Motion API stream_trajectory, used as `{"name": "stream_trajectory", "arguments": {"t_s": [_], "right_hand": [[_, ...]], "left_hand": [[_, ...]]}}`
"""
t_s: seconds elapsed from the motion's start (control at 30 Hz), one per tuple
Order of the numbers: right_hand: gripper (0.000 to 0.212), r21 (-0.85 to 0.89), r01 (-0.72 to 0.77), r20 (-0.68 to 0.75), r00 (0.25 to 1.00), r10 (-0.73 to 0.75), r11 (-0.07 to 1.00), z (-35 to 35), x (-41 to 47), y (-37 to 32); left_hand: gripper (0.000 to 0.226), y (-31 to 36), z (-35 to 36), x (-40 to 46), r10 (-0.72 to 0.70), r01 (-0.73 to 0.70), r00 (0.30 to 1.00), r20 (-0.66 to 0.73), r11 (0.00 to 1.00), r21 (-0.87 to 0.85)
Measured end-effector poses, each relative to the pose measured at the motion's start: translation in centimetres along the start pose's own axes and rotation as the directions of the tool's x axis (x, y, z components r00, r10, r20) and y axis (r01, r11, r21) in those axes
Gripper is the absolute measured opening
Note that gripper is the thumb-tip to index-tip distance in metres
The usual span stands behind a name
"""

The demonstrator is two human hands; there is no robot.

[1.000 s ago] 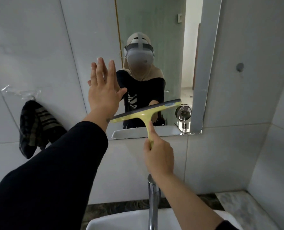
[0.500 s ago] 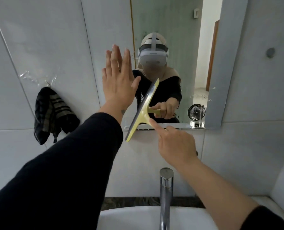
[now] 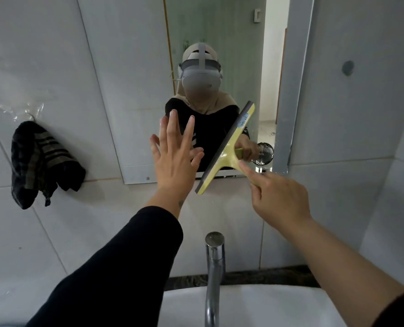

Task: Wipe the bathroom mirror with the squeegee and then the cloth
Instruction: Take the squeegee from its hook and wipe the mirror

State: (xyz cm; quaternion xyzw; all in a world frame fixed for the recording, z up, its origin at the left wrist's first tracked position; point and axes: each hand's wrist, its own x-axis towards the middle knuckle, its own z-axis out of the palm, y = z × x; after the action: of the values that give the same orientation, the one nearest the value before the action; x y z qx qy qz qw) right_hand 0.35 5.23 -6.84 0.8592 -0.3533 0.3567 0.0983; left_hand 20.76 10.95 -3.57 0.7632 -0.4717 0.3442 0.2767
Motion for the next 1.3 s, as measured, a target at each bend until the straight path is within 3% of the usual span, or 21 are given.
{"name": "stream_trajectory", "arguments": {"t_s": [0.47, 0.67, 0.97, 1.1, 1.2, 1.3], "right_hand": [[0.059, 0.277, -0.318, 0.114, 0.948, 0.297, 0.907, 2.1, -4.3, 2.0], [0.057, 0.259, -0.415, 0.218, 0.905, 0.366, 0.872, 2.3, -6.1, 2.6], [0.05, 0.058, -0.51, 0.385, 0.805, 0.452, 0.858, 0.0, -7.5, 3.4], [0.042, -0.007, -0.544, 0.47, 0.739, 0.483, 0.839, -3.5, -5.9, 4.5], [0.027, -0.078, -0.505, 0.558, 0.692, 0.458, 0.86, -7.5, -3.7, 5.7], [0.028, -0.114, -0.425, 0.597, 0.693, 0.404, 0.898, -11.8, -1.5, 6.7]], "left_hand": [[0.078, 0.0, 0.4, -0.3, -0.006, 0.007, 0.999, 0.045, 1.0, -0.007], [0.076, 0.1, 0.4, -0.2, -0.012, 0.013, 0.999, 0.048, 1.0, -0.024], [0.08, 2.3, -1.0, -0.5, -0.053, 0.06, 0.993, 0.109, 0.996, -0.06], [0.08, 5.3, -1.7, -2.2, 0.199, -0.163, 0.96, 0.196, 0.969, -0.183], [0.067, 8.6, -2.5, -3.4, 0.364, -0.264, 0.872, 0.327, 0.913, -0.311], [0.052, 11.5, -3.2, -3.8, 0.508, -0.321, 0.793, 0.338, 0.819, -0.476]]}}
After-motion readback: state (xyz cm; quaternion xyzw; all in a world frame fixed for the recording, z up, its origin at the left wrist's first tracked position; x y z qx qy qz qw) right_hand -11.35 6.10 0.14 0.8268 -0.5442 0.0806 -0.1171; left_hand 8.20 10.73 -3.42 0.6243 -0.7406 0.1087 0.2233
